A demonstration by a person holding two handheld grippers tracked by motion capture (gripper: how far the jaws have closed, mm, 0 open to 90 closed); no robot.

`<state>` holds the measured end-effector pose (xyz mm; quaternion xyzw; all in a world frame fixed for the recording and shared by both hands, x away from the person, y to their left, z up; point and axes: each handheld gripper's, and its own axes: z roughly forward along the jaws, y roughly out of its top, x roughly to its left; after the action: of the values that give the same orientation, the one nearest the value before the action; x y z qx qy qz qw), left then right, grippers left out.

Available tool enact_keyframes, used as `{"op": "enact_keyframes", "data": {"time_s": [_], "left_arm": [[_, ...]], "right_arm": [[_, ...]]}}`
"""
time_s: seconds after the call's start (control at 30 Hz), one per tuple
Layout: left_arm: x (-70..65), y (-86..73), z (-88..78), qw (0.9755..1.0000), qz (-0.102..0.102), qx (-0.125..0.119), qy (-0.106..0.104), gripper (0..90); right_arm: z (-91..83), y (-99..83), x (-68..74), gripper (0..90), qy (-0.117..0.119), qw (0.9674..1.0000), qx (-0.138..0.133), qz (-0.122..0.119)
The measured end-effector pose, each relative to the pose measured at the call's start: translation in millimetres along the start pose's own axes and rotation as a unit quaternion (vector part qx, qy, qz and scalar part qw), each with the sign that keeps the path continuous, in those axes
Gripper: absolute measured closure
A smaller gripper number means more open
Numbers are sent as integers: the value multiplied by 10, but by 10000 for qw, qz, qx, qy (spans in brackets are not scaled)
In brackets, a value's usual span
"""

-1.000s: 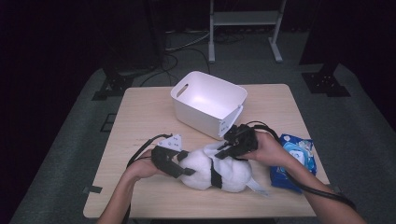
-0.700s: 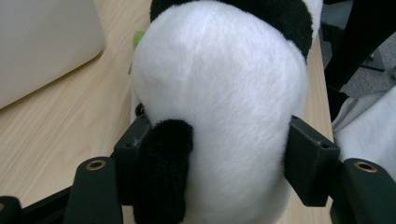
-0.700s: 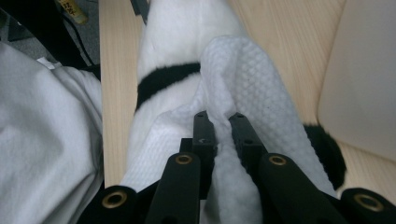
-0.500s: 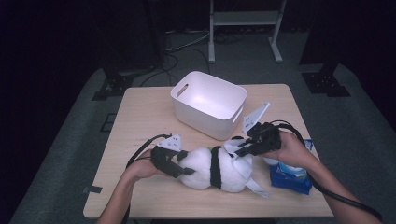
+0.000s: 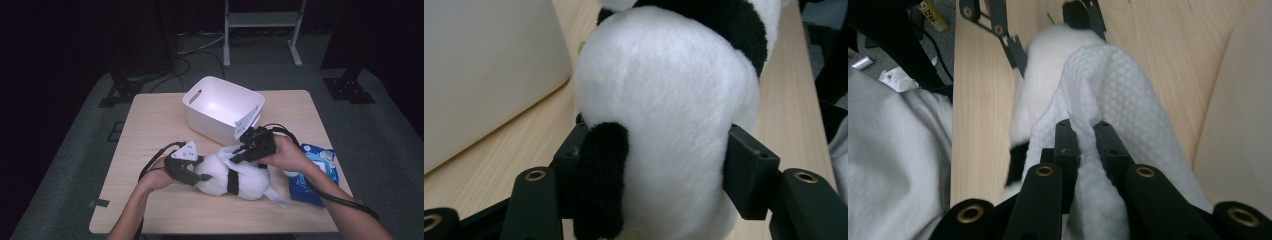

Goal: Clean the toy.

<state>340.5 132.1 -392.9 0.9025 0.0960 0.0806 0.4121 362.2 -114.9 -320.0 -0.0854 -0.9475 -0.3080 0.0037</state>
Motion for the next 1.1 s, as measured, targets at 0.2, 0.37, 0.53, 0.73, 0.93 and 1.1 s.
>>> {"op": "enact_keyframes", "data": {"time_s": [0.2,0.37,0.53,0.73,0.93,1.1], "left_arm": [[-9,-47,-16,10000,49,-56,-2,378],[-32,-63,-24,9999,-48,-49,-138,303],[-23,-20,-36,9986,-323,-85,-416,157],[-17,-16,-6,9974,-429,51,-576,166],[-11,-9,-13,9973,-427,83,-586,234],[-28,3,-16,9975,-382,116,-580,250]], "right_arm": [[67,92,-38,818,16,10000,30,-27],[119,-41,-91,818,114,9996,225,119],[123,-138,-42,818,340,9993,138,90],[123,-90,40,817,388,9989,265,-81],[204,91,146,818,358,9988,124,-304],[314,308,208,819,277,9981,43,-554]]}}
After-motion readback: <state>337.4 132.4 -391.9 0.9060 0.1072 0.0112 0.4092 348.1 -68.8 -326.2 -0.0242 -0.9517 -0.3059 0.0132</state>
